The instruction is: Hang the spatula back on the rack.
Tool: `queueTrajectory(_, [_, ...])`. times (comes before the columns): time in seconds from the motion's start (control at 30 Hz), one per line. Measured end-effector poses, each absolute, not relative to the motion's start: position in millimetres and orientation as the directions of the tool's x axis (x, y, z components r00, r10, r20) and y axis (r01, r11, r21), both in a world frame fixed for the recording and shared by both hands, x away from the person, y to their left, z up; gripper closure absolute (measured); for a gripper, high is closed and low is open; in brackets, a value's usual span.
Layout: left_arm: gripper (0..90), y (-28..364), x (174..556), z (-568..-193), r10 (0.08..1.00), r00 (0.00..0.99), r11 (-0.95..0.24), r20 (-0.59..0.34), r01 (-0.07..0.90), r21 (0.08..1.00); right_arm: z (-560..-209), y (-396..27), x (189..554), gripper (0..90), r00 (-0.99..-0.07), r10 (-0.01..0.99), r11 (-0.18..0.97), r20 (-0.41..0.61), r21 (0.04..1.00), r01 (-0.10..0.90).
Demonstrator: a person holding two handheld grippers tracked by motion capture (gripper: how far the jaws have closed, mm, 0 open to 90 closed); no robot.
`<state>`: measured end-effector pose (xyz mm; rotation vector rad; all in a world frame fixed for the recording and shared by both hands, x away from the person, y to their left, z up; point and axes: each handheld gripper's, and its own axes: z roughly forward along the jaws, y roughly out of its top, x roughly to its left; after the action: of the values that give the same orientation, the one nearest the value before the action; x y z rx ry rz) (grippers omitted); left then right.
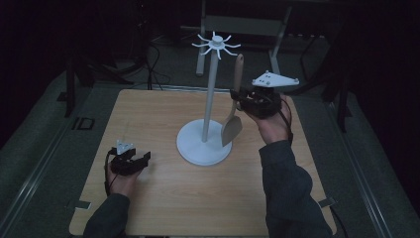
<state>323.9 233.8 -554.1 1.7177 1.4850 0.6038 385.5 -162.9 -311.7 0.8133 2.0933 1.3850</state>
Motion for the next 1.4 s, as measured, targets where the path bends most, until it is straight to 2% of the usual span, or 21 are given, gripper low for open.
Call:
queueTrajectory(1.0, [36.7,234,324,-554,0.969,0.209,-0.021,-0.133,0.603,0.797,-311,-141,406,74.4,-0.714,0.699,0.322,-0.049,0.912,0.253])
queueTrajectory(1.1, [36.8,234,324,-554,0.969,0.209,-0.021,-0.133,0.604,0.797,-310,-143,405,61.8,-0.711,0.703,0.299,-0.037,0.921,0.248])
queueTrajectory(1.4, [36.8,234,324,-554,0.97,0.208,-0.023,-0.129,0.604,0.797,-319,-147,398,41.2,-0.672,0.735,0.339,-0.09,0.907,0.249])
